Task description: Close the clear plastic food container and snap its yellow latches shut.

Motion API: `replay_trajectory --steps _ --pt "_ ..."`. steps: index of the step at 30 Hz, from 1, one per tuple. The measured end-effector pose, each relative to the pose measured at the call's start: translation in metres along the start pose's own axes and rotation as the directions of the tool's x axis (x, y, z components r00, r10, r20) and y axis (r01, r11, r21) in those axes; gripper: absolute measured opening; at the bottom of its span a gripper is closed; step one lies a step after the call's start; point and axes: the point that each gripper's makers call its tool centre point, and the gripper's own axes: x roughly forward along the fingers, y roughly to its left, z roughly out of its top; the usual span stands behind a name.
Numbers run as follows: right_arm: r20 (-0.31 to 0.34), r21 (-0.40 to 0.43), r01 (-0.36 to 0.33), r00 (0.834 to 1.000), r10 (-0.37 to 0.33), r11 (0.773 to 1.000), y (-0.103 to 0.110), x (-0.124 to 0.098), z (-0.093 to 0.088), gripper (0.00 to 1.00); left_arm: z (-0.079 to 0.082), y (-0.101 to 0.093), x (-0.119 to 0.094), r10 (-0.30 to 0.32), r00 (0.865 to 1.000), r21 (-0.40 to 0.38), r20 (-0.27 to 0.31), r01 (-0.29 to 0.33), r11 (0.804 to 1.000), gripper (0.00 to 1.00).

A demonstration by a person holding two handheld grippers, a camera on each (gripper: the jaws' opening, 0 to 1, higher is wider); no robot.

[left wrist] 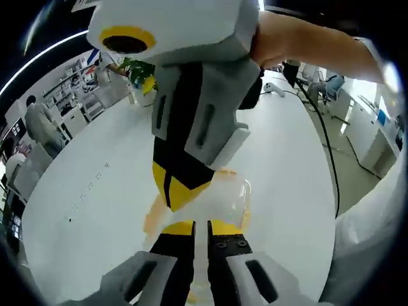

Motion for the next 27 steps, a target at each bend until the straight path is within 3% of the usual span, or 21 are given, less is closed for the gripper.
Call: replay_trajectory --steps 4,6,8,13,14,16,17,18,20,23,27 --pt "-0.032 -0.04 -0.026 0.999 0.024 0.999 0.0 0.011 -0.004 0.01 -0.016 -0.002 0.003 0.005 0.999 0.042 -0.042 -0.003 0.999 0.01" --pt "-0.045 -0.031 -0.043 0.998 0.042 0.999 -0.001 0.014 -0.006 0.07 -0.01 -0.008 0.0 -0.029 0.999 0.032 0.016 0.028 0.999 0.05" --pt "-0.026 -0.032 -0.041 0.999 0.04 0.999 -0.003 0.014 -0.001 0.07 -0.014 -0.013 -0.001 -0.051 0.999 0.008 -0.002 0.051 0.999 0.12" --pt "-0.021 -0.035 -0.079 0.997 0.079 0.996 -0.005 0.017 0.005 0.18 -0.014 -0.015 -0.004 -0.05 0.998 0.051 0.025 0.048 0.998 0.15" --pt "-0.027 -0.033 -0.082 0.996 0.081 0.996 -0.005 0.018 0.005 0.2 -0.013 -0.015 -0.003 -0.065 0.997 0.036 0.04 0.063 0.997 0.2" --pt "-0.052 -0.061 -0.115 0.992 0.112 0.992 -0.003 0.019 0.002 0.22 -0.024 -0.026 -0.001 -0.12 0.993 0.004 -0.004 0.12 0.993 0.36" --pt "-0.064 -0.064 -0.124 0.991 0.12 0.99 -0.003 0.019 0.0 0.22 -0.012 -0.025 0.0 -0.105 0.992 0.091 0.064 0.099 0.991 0.38" --pt "-0.063 -0.067 -0.126 0.991 0.122 0.99 -0.004 0.02 0.001 0.22 -0.023 -0.028 -0.002 -0.101 0.995 0.084 0.002 0.101 0.991 0.39" --pt "-0.084 -0.063 -0.155 0.985 0.149 0.986 -0.005 0.021 -0.001 0.25 -0.019 -0.025 0.001 -0.086 0.996 0.155 0.015 0.083 0.984 0.38" --pt "-0.179 -0.073 -0.206 0.965 0.191 0.976 -0.003 0.021 -0.015 0.35 -0.019 -0.026 0.001 -0.085 0.996 0.128 0.01 0.083 0.988 0.38" --pt "-0.167 -0.11 -0.221 0.965 0.201 0.969 -0.003 0.024 -0.01 0.31 -0.018 -0.025 0.002 -0.079 0.997 0.112 0.019 0.077 0.991 0.37"
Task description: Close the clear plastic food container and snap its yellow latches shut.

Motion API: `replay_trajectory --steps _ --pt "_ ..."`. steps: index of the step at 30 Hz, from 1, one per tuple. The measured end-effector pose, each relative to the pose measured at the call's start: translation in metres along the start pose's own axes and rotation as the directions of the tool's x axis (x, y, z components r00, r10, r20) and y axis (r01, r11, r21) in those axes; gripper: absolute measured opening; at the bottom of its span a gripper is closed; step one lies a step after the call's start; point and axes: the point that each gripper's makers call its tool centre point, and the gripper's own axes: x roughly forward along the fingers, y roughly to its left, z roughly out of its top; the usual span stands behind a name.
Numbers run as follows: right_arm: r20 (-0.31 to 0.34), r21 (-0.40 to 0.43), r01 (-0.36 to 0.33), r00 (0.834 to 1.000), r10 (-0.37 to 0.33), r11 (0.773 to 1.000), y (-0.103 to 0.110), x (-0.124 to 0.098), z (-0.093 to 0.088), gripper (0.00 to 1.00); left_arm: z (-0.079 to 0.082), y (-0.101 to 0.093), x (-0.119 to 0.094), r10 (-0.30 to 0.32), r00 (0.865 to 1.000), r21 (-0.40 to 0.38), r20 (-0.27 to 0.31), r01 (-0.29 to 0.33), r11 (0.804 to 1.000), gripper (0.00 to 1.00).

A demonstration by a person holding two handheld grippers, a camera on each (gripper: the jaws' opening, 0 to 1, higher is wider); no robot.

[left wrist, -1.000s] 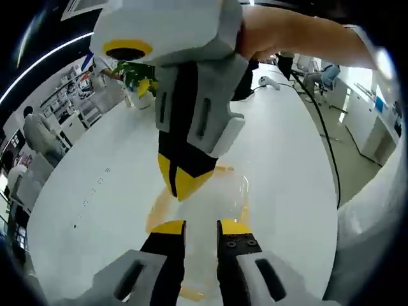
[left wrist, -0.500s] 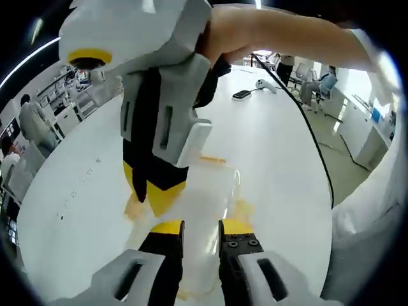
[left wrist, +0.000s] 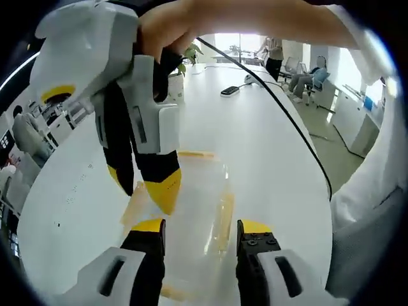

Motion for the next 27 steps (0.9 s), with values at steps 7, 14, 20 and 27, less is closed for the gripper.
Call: replay_trajectory --steps 7,14,20,27 --pt "-0.061 -0.032 -0.043 0.997 0.041 0.999 0.003 0.003 0.0 0.31 0.001 0.0 0.002 0.014 1.0 0.011 -0.003 -0.014 1.0 0.36" --pt "-0.119 -0.035 -0.068 0.991 0.063 0.997 0.008 0.005 -0.001 0.31 -0.003 -0.002 0.003 0.051 0.998 0.086 -0.037 -0.048 0.995 0.35" --pt "-0.141 -0.044 -0.078 0.987 0.072 0.996 0.007 0.007 -0.001 0.31 -0.01 -0.003 0.005 0.106 0.99 0.239 -0.095 -0.081 0.968 0.36" --pt "-0.187 -0.04 -0.082 0.98 0.073 0.996 0.004 0.009 0.0 0.31 -0.01 -0.002 0.007 0.136 0.985 0.229 -0.11 -0.108 0.967 0.36"
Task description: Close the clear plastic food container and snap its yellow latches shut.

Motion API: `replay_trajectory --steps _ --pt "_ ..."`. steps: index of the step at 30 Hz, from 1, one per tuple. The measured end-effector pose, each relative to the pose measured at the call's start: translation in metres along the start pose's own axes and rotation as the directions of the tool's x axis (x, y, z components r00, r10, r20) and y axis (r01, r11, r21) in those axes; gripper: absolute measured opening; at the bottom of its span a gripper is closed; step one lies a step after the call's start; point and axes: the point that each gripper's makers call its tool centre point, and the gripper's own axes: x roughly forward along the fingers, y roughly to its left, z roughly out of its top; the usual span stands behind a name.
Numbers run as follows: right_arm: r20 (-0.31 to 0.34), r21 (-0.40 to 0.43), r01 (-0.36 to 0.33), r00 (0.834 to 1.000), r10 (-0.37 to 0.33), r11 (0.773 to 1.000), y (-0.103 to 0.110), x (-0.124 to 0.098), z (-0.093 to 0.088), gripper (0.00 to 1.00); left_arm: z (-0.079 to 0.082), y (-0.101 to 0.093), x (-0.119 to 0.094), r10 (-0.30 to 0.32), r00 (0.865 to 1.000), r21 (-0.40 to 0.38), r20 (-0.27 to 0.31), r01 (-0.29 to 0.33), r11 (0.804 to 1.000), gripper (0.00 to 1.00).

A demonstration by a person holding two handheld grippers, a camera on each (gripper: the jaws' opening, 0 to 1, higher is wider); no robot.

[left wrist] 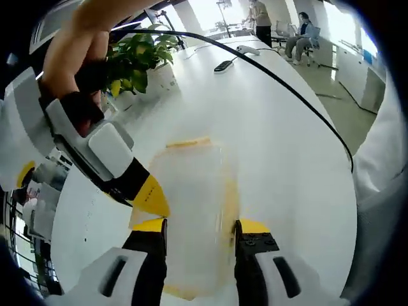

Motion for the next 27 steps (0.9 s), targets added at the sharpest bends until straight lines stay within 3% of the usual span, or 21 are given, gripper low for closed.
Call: replay_trajectory --steps 7,8,9,10,24,26,27 --pt "-0.042 0.01 -0.011 0.999 0.012 1.0 -0.0015 0.0001 -0.0013 0.3 -0.0003 0.0006 0.0017 0.027 1.0 0.009 0.009 -0.027 1.0 0.34" --pt "-0.055 0.006 -0.015 0.998 0.015 1.0 -0.0012 0.0003 -0.0015 0.3 0.0001 0.0031 0.0047 0.061 0.998 0.014 0.001 -0.061 0.998 0.33" --pt "-0.064 0.005 -0.011 0.998 0.011 1.0 -0.0018 0.0001 -0.002 0.3 0.0031 0.0014 0.006 0.066 0.998 0.083 0.007 -0.066 0.994 0.32" --pt "-0.068 0.006 -0.014 0.998 0.014 1.0 -0.002 -0.0005 -0.0023 0.3 0.0022 -0.0015 0.0065 0.066 0.998 0.051 -0.006 -0.066 0.997 0.32" --pt "-0.096 -0.023 -0.05 0.994 0.048 0.998 -0.0031 0.0005 -0.0039 0.29 0.0 0.001 0.0039 0.06 0.998 0.051 -0.004 -0.06 0.997 0.33" --pt "-0.101 -0.031 -0.06 0.993 0.057 0.998 -0.0031 0.0009 -0.0041 0.29 -0.0014 0.0002 0.0047 0.069 0.998 0.082 -0.014 -0.068 0.994 0.33" --pt "-0.101 -0.036 -0.069 0.993 0.065 0.997 -0.0033 0.0011 -0.0041 0.29 -0.0022 0.0012 0.0047 0.081 0.997 0.141 -0.021 -0.077 0.987 0.33"
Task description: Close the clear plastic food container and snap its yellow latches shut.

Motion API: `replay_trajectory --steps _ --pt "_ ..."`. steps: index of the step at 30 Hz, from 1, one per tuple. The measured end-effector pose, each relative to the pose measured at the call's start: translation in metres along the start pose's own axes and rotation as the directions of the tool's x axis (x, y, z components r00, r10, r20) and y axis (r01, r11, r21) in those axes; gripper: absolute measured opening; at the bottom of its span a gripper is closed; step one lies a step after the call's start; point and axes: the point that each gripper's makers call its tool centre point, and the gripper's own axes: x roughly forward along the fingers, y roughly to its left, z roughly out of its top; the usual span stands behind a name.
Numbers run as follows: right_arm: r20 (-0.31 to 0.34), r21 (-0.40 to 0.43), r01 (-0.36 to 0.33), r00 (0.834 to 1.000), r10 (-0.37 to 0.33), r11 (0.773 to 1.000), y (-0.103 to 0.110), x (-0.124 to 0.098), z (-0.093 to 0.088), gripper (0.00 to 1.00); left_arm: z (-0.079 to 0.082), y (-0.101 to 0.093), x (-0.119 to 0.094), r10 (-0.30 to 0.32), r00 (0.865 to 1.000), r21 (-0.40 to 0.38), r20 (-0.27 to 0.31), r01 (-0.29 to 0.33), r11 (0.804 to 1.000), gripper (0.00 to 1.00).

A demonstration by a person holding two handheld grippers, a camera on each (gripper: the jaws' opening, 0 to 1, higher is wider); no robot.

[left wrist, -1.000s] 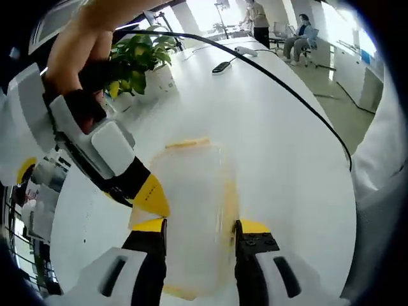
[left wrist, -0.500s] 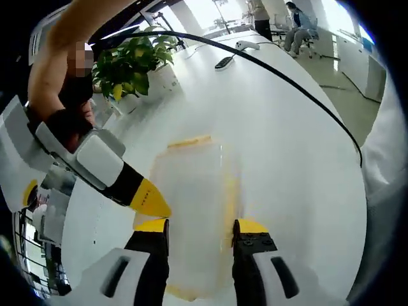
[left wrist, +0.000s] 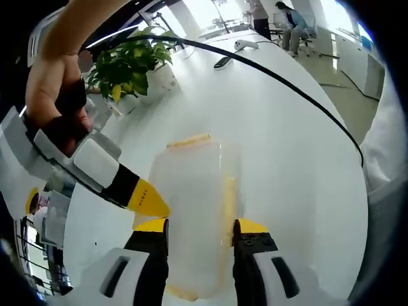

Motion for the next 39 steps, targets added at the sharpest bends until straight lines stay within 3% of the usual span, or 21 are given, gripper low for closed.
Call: replay_trajectory --steps 6,14,15,22,27,32,36,37,38,39 --pt "0.065 -0.018 -0.066 0.996 0.067 0.998 0.0 0.0 -0.002 0.28 0.001 0.0 0.001 0.007 1.0 -0.016 -0.003 -0.007 1.0 0.33" --pt "0.055 -0.034 -0.125 0.99 0.127 0.992 0.002 0.002 -0.001 0.25 0.002 0.001 0.001 0.005 1.0 -0.014 -0.009 -0.005 1.0 0.34" --pt "0.03 -0.017 -0.131 0.991 0.132 0.991 0.003 0.005 -0.009 0.26 0.003 0.001 0.001 0.002 1.0 -0.005 -0.004 -0.002 1.0 0.34" --pt "0.053 -0.026 -0.14 0.989 0.141 0.99 0.007 0.005 -0.009 0.27 0.003 -0.001 0.0 0.002 1.0 0.004 -0.009 -0.002 1.0 0.34" --pt "0.056 -0.093 -0.072 0.995 0.078 0.993 0.006 0.002 -0.004 0.28 0.002 0.0 0.0 0.001 1.0 0.006 -0.009 -0.001 1.0 0.34" --pt "0.08 -0.08 -0.004 0.997 0.01 0.997 0.005 -0.003 -0.002 0.29 0.003 0.0 0.0 0.008 1.0 0.04 -0.016 -0.008 0.999 0.35" --pt "0.194 -0.016 0.064 0.979 -0.059 0.998 0.002 -0.008 -0.001 0.31 0.002 0.002 -0.003 -0.025 1.0 0.038 0.004 0.025 0.999 0.37" --pt "0.225 0.001 0.089 0.971 -0.087 0.996 -0.001 -0.009 0.0 0.34 0.0 -0.001 -0.004 -0.053 0.999 0.022 -0.003 0.054 0.998 0.44" --pt "0.236 0.025 0.107 0.965 -0.11 0.994 -0.002 -0.011 -0.007 0.44 -0.005 -0.004 -0.006 -0.081 0.996 -0.042 -0.03 0.08 0.996 0.5" --pt "0.241 0.051 0.107 0.963 -0.116 0.993 -0.001 -0.01 -0.011 0.55 -0.004 -0.003 -0.007 -0.097 0.995 -0.065 -0.02 0.096 0.993 0.56"
